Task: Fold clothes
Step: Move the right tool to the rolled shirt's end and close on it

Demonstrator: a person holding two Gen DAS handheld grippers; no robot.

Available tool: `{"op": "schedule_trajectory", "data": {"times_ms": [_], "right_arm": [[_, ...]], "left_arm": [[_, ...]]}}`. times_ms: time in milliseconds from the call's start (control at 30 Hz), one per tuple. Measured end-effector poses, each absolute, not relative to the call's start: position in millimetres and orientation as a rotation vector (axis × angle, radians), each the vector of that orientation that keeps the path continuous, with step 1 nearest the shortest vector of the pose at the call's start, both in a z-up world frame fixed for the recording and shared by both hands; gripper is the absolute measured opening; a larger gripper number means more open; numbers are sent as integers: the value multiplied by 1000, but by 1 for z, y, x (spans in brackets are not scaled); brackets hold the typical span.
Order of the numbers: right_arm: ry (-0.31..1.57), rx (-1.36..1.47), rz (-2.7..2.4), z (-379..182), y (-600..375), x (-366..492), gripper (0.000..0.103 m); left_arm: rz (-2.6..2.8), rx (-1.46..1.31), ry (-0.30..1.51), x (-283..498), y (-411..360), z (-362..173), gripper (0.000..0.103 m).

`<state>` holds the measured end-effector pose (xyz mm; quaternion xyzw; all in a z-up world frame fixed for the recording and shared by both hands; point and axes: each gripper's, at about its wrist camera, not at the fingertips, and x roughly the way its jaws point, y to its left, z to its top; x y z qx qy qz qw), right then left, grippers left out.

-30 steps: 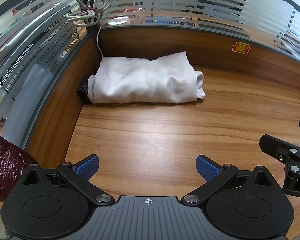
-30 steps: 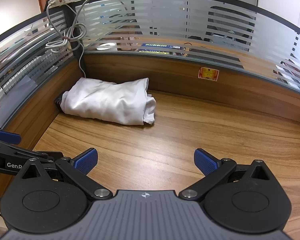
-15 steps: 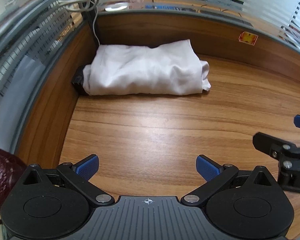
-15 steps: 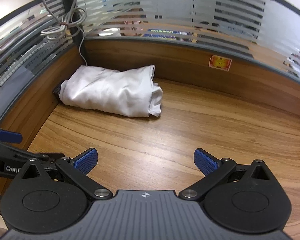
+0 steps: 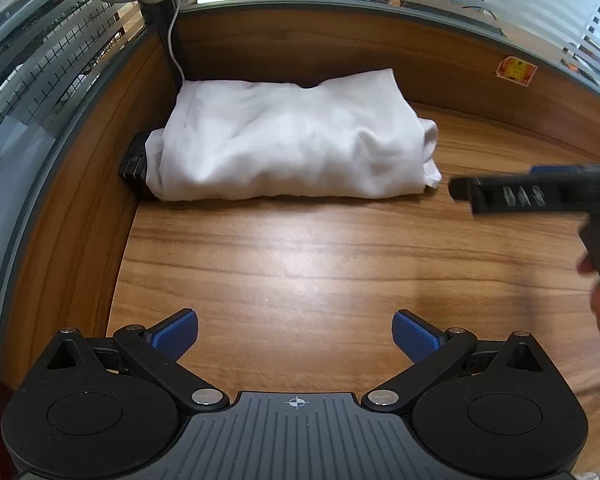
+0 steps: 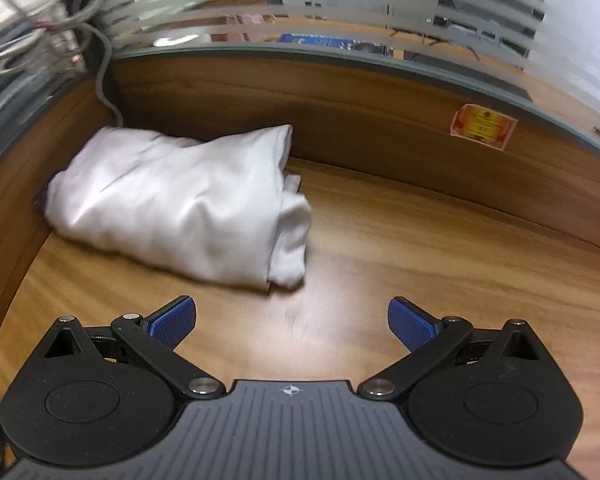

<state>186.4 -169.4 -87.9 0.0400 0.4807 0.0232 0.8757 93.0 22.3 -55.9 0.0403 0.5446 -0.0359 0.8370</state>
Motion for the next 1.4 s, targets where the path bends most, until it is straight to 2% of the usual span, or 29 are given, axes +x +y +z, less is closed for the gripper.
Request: {"op": "schedule_trajectory", "data": {"times_ms": [100,333,600,867,900,933,967,1033,1100,1400], "right_arm": [[1008,112,59,-99,-174,215,101],[983,95,51,-108,-189,258,77],[1036,-32,182,-133,-191,270,75],[977,-30,429,-140,-173,289,70],[980,-26,457,-141,-170,292,62],[988,-23,484,-143,-168,294,49],[997,-24,504,-143,-165,295,45],[1007,-17,525,-143,-160,294,26],[1007,17,534,-142,-160,291,16],[978,161,563,-119,-162,236,9]], "left_arm": [[-78,92,1161,100,25,-62,103],[-86,100,1172,108,27,-73,103],[-123,87,1193,111,21,-82,103],[-152,114,1194,113,14,-87,103],[-151,115,1191,113,14,-87,103],[-149,116,1188,113,14,-88,103],[-148,117,1187,112,15,-88,103],[-145,118,1188,113,15,-89,103],[-146,117,1194,111,16,-91,103],[-184,175,1181,97,10,-94,103]]}}
